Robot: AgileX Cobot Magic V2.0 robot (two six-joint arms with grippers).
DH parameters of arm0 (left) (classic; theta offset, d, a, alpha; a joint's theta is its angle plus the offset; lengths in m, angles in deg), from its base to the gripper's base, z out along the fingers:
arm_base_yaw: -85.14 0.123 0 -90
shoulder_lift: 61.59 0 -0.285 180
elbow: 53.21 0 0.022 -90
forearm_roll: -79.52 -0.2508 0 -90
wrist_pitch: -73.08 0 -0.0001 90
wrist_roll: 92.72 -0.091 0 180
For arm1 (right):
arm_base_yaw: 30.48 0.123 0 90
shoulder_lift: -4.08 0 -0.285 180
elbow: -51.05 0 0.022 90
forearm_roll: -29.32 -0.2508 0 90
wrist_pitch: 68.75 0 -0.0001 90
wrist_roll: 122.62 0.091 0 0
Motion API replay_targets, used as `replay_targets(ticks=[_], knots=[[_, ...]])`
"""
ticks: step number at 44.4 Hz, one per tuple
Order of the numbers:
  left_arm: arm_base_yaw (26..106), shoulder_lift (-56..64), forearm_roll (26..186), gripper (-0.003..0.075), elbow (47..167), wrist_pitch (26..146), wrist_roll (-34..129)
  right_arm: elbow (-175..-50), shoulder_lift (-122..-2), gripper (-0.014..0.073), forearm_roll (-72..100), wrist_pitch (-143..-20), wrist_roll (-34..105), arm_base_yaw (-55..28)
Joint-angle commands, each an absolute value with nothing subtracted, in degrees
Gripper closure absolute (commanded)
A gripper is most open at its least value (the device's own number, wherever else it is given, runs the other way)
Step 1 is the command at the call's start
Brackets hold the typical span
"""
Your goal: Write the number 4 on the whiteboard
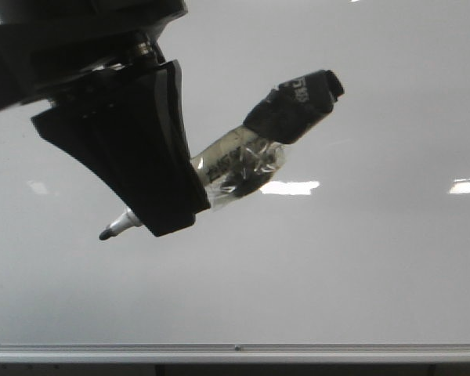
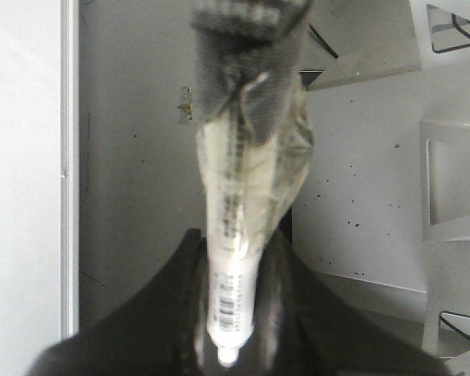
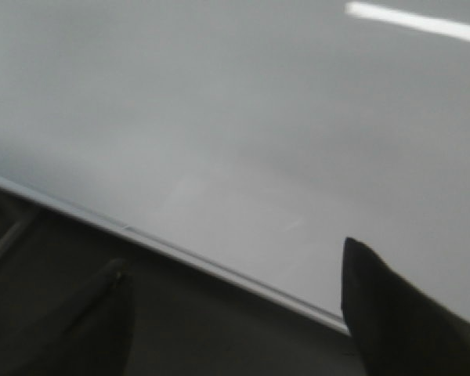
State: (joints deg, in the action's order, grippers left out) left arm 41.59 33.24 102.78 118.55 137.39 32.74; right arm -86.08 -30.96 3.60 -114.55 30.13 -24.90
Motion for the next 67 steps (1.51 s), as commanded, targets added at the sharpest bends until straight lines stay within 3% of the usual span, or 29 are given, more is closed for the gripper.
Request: replay_targets(ticks=[1,14,40,44,51,59,67], knots=[[41.1,30.9,105.2,0.0741,120.5,137.1,32.0,-91.1,-37.0,0.0025,-10.4,-119.3,16.0,-21.5],[41.1,30.9,105.7,0.0741,120.5,137.1,31.2,-97.4,-52.7,0.0024,-26.8,-120.8,-1.7,-15.4],[41.1,30.9,107.3,0.0740,120.5,136.0,31.2,-103.4,-75.1,0.0041,-27.4,-115.9,-4.5,-0.6],[41.1,30.9,107.3,0.0740,120.5,136.0,31.2,-103.4,-75.5,0.0148,-27.3,-117.0,-4.5,-0.7],[41.1,30.9,107.3,0.0740,120.5,136.0,31.2,-103.4,-75.6,0.0447,-27.0,-118.6,-4.5,-0.7],[41.1,30.9,107.3,0.0740,120.5,136.0,31.2,-103.4,-75.6,0.0713,-25.6,-119.8,-4.5,-0.8],[41.1,30.9,107.3,0.0716,120.5,134.5,31.2,-103.4,-75.6,0.0699,-25.2,-119.9,-4.5,-0.9]])
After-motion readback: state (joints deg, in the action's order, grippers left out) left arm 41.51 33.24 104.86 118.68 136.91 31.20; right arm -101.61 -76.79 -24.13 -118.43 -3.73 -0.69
